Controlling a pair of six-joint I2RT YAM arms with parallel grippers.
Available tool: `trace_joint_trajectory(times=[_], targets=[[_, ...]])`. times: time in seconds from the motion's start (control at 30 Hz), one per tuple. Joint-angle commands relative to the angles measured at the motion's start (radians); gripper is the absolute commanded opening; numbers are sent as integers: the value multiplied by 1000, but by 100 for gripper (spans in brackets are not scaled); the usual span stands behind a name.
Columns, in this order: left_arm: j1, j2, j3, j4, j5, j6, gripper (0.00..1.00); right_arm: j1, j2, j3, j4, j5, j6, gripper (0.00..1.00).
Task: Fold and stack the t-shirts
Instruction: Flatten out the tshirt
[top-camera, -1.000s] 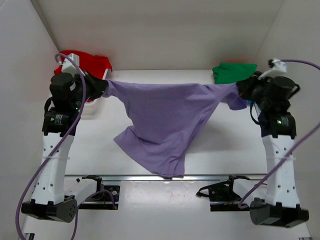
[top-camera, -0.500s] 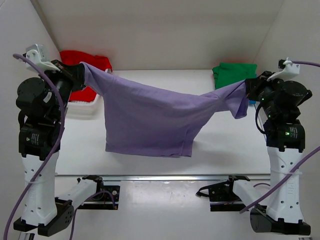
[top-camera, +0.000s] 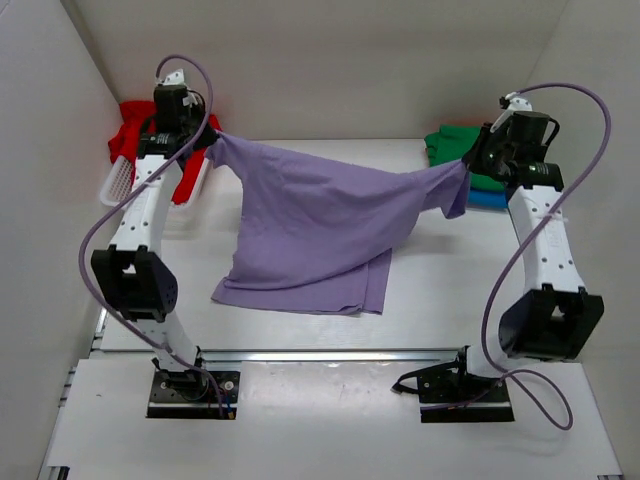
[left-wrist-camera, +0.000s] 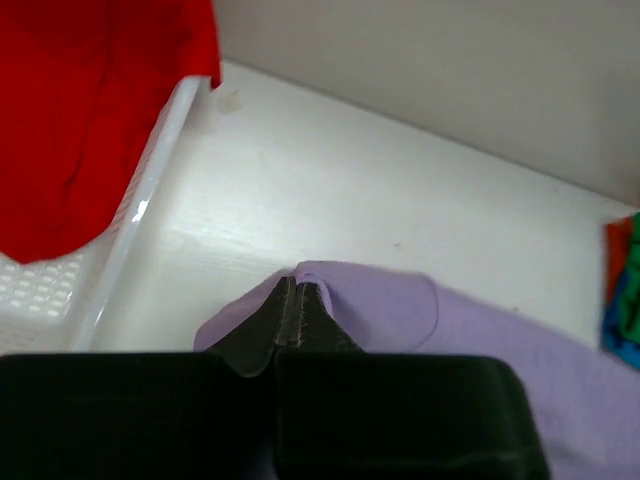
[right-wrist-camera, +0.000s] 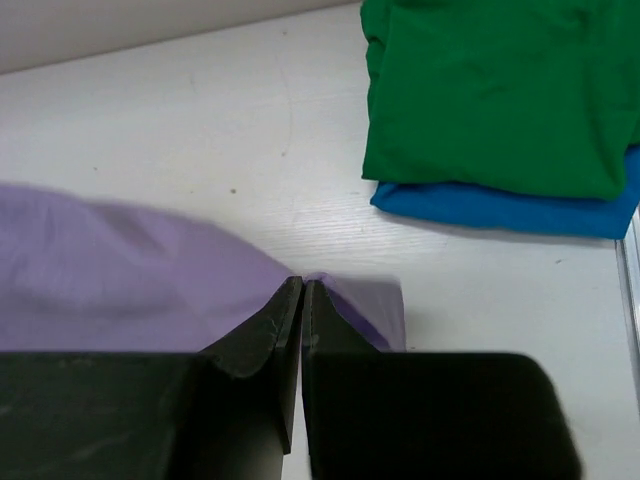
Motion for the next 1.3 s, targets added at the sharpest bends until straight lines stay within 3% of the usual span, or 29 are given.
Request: trace_joint_trajectory(times=[0.0,0.13,0.2,0.27,0.3,0.33,0.4,0.57,0.7,0.83,1.03,1.07,1.1,1.13,1.17,1.2,1.27], targets=[[48,-77,97,44,0,-8,0,-11,27,136,40,16,-24,0],[38,-122,-56,70,55,9,0,16,161,239,-109,31,-55,0],[28,-202,-263,124,93,6,0,52,198,216,-170,74,-61,10],[19,-257,-396,198,117,-21,0,137,170,132,-149,105,-60,32],[8,-285,-473,208,118,-21,0,166,131,65,-118,110,-49,37],[4,-297,-533,235,126,-24,0,272,98,-3,-89,132,-38,53],[2,-300,-599,252,143,-31,0,382,52,-83,-64,157,-5,63],[21,-299,-675,272,173,-35,0,685,44,-285,73,146,134,65],[38,-304,-692,280,183,-34,0,835,138,-347,187,129,238,68],[51,-317,-700,268,187,-26,0,923,295,-330,183,177,244,75],[87,-331,-712,277,200,-38,0,987,451,-253,46,281,217,83],[90,-334,-710,280,203,-38,0,986,458,-256,40,283,212,82],[96,-339,-715,280,209,-43,0,995,462,-259,31,291,210,75],[94,-336,-712,280,209,-44,0,991,463,-276,22,289,210,41],[102,-337,-712,277,215,-46,0,998,459,-284,19,286,212,16],[100,-343,-710,271,216,-48,0,992,443,-299,-3,291,212,0],[106,-359,-709,257,216,-40,0,984,411,-327,-62,320,210,0]])
